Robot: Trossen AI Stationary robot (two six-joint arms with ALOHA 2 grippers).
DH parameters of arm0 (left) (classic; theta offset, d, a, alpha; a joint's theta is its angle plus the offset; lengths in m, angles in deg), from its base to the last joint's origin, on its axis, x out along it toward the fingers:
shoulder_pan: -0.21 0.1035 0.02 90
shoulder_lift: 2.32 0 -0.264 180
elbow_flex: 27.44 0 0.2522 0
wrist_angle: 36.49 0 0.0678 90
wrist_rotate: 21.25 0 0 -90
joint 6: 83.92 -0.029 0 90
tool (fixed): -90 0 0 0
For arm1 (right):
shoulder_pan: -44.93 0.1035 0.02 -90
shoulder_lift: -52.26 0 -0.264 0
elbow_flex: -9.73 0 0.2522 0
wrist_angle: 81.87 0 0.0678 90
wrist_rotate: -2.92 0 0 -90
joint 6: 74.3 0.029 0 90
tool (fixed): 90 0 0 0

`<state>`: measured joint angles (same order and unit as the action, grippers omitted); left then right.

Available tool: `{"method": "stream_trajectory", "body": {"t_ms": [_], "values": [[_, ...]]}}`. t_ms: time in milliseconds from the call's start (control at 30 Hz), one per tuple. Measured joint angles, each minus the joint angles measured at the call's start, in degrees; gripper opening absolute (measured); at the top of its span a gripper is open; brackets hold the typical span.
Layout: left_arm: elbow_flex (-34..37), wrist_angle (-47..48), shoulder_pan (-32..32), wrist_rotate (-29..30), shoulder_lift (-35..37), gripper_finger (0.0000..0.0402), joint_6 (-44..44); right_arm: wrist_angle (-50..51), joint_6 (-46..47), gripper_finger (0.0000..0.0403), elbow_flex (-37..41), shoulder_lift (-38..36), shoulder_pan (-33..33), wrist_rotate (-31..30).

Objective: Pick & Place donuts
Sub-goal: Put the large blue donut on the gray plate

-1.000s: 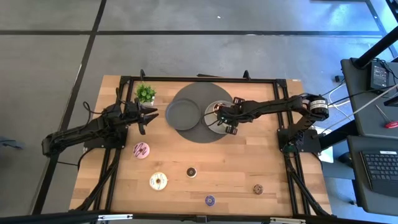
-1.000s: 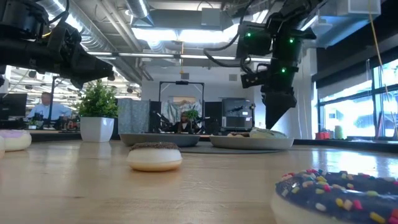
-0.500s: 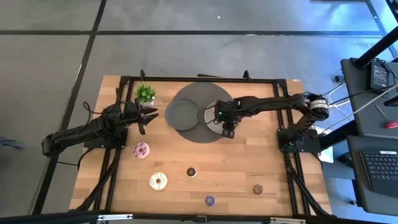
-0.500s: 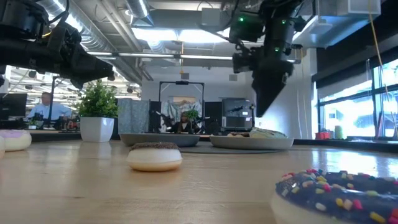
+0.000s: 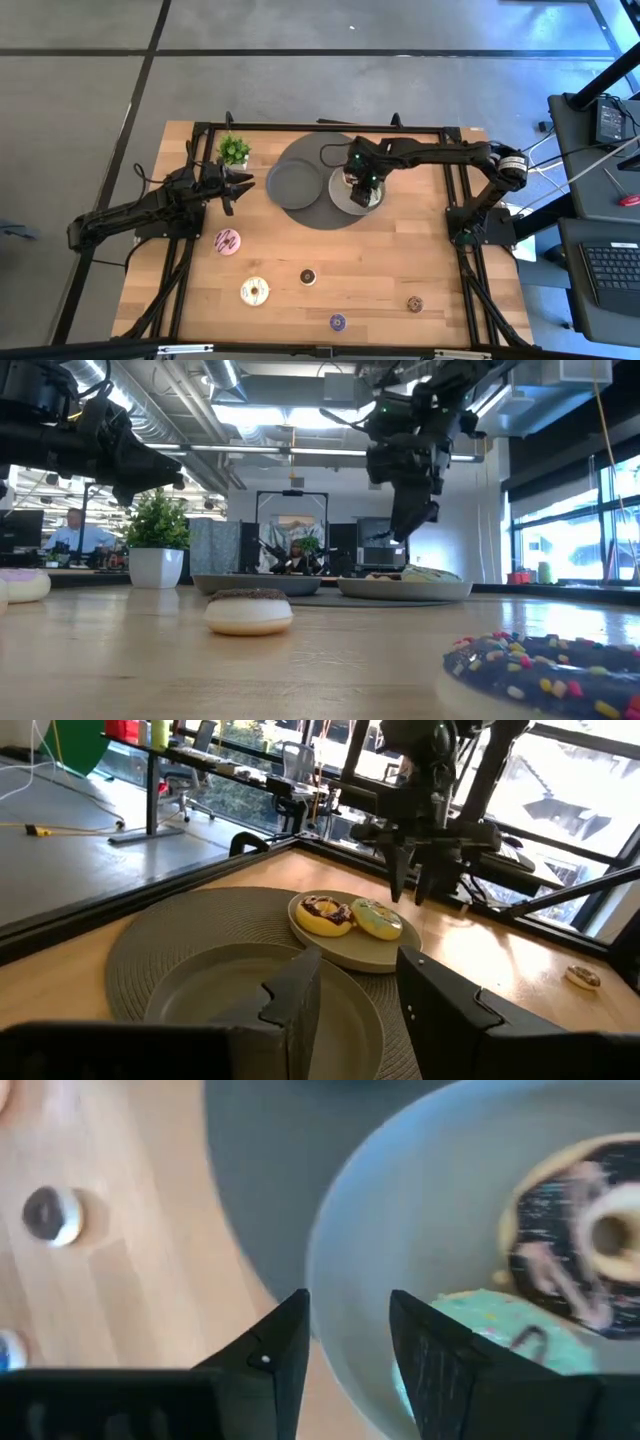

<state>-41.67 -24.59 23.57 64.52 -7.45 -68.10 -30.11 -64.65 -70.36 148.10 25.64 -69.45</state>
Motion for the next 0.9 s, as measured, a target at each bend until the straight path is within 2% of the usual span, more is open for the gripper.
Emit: {"method": "stream_trajectory", "body": {"t_ms": [233,533,900], "values": [[0.0,-0.02,0.01,0.02,0.0,0.0128,0.0,2.94,7.45,0.0142,0.17,-0.02,-1.25,-8.59],[0.0,-0.04,0.01,0.09,0.0,0.0128,-0.01,-0.27,11.06,0.0142,5.17,0.09,-1.25,-8.98],[0.0,-0.05,0.0,0.11,0.0,0.0127,0.0,-3.84,11.0,0.0142,9.49,0.11,-1.25,-9.17]]}}
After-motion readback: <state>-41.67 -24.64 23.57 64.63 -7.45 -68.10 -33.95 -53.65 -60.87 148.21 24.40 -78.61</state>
